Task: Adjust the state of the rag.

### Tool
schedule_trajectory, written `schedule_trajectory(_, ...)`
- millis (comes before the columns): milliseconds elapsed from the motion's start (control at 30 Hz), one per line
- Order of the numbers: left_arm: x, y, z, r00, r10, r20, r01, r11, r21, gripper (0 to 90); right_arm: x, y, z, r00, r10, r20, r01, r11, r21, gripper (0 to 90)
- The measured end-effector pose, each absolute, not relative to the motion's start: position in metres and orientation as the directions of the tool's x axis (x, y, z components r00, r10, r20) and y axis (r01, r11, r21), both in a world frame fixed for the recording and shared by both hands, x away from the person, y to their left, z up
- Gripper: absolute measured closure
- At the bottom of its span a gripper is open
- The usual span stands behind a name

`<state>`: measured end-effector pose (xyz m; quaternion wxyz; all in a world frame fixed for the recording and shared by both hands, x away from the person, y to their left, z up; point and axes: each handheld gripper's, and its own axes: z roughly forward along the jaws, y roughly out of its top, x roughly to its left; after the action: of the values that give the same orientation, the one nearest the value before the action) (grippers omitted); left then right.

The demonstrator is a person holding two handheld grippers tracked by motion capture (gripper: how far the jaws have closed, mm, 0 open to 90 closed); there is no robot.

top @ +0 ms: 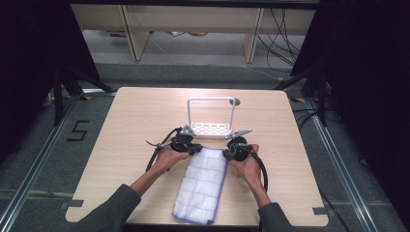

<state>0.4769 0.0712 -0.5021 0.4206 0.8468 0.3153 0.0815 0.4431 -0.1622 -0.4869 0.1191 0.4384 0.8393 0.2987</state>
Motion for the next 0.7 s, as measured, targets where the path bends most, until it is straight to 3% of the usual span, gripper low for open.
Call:
schedule_trajectory(200,0.471,0.084,-0.483,0.792,0.597,-0.124,0.439,-0.416,0.797,84.0,0.443,-0.159,-0.47,-0.633,0.773,0.04,0.593,0.451,0.667,85.8)
schedule_trajectory(700,0.455,0.094,-0.466,0.806,0.579,-0.128,0.407,-0.384,0.829,83.9,0.433,-0.152,-0.453,-0.635,0.772,0.025,0.554,0.433,0.711,86.0)
